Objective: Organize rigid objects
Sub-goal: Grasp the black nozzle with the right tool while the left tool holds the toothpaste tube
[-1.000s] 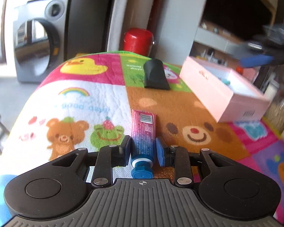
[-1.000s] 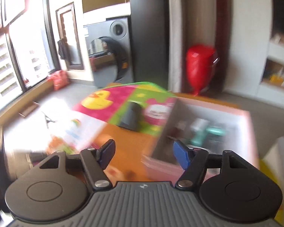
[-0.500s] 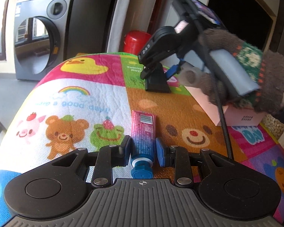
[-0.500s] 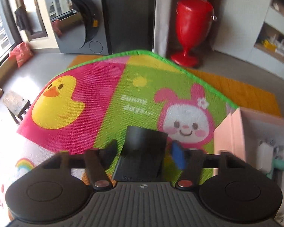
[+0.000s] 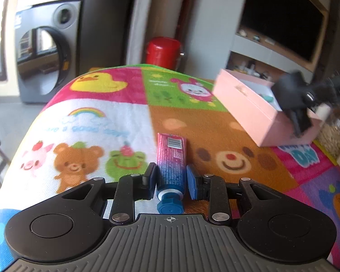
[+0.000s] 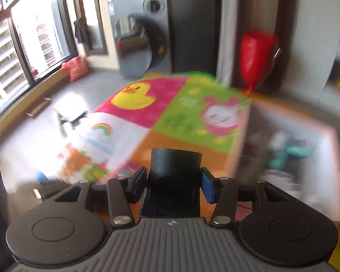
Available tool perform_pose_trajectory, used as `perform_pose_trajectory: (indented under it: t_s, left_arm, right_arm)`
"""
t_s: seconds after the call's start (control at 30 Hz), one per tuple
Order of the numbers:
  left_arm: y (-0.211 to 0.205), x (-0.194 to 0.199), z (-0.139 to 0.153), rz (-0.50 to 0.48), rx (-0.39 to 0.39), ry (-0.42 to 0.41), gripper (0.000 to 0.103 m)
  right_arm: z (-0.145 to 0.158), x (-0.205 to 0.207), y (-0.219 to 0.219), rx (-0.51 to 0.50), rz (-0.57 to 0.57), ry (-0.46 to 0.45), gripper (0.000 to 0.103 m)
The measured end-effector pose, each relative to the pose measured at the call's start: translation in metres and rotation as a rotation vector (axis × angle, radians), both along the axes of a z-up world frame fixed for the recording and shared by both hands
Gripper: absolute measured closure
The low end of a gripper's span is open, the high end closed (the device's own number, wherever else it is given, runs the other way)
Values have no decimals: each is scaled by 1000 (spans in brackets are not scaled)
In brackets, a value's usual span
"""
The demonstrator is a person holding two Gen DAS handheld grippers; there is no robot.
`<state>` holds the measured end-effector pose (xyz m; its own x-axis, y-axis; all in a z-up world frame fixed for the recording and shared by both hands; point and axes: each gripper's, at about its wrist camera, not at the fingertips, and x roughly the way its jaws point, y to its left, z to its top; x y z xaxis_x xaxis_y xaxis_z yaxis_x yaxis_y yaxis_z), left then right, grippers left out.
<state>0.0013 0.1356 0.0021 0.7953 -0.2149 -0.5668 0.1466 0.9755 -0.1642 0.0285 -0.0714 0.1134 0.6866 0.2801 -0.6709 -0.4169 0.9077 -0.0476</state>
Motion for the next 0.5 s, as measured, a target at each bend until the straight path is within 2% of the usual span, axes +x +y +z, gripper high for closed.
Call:
perform_pose_trajectory:
  t_s: [0.1,0.27,0.43,0.5]
  left_arm:
    - [-18,-7,0,-83,16,13,71]
    - [-58,-15,3,-135,58,41,70]
    - [-82,-12,3,-215,11,90,64]
    - [-87,-11,2,-210,26,98,64]
  right_arm:
    - [-16,-22,-33,-29,-45,11,53]
    - [-55,-47,-79,-57,-135,38,53]
    - [-72,-63,-102,6,-168,64,53]
    - [-77,-67,-106,20,-179,55,52]
